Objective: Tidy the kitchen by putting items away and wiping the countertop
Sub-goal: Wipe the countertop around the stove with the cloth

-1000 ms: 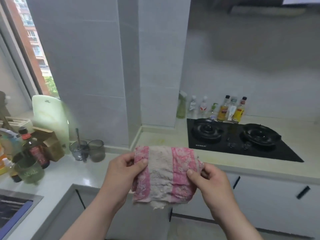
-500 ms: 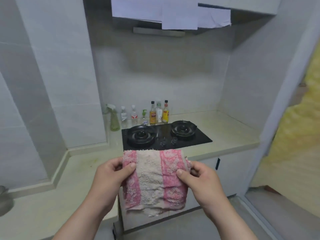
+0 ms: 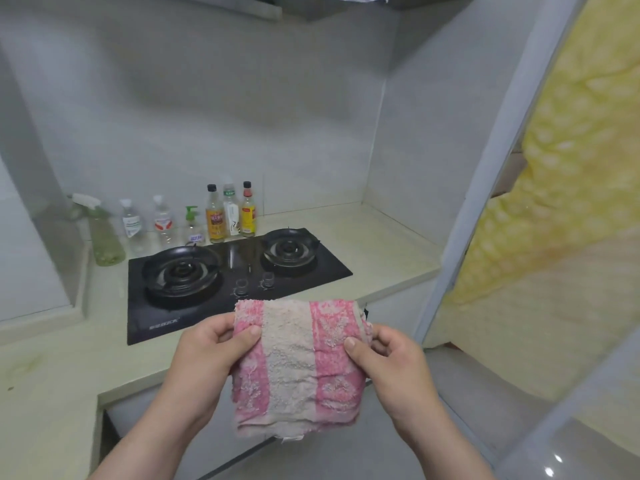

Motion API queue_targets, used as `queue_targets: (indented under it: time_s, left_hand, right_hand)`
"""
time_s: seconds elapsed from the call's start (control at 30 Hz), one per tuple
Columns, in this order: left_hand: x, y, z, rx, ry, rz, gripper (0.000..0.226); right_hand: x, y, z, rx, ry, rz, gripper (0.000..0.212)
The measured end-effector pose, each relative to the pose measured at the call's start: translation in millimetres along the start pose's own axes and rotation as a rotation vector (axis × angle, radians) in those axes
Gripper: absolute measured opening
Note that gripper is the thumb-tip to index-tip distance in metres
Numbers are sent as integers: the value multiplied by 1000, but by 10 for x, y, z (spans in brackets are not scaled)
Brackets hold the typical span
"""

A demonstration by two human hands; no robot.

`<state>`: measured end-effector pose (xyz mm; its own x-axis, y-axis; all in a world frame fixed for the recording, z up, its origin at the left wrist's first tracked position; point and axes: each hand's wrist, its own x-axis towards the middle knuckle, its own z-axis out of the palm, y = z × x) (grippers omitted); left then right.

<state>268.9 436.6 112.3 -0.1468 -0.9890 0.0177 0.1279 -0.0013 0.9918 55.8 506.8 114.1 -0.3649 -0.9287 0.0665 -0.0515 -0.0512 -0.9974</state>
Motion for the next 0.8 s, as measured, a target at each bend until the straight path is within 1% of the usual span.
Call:
queue_targets:
  time_s: [0.07, 0.17, 0.23, 0.33, 0.47, 0.57, 0.8]
  left_hand:
    - [319, -51, 119, -10, -19, -19, 15]
    - [777, -129, 303, -20, -37, -45, 24]
    - [1056, -172, 438, -33, -56, -63, 22]
    - [1401, -227, 660, -47, -74, -94, 16]
    - [1751, -304, 997, -33, -128, -116, 16]
    - [1976, -388, 1256, -13, -147, -123, 16]
    - [2501, -644, 1974, 27, -146, -117, 20]
  right_hand:
    - [317, 51, -47, -3, 14, 16, 12]
    - [765, 107, -120, -11, 40, 39, 14]
    - [1012, 138, -189, -21, 64, 47, 17]
    - [1297, 185, -347, -52, 91, 58, 13]
    - [1616, 254, -622, -94, 136, 86, 13]
    - [1856, 326, -832, -95, 162, 106, 4]
    - [2583, 528, -1426, -122, 164, 172, 10]
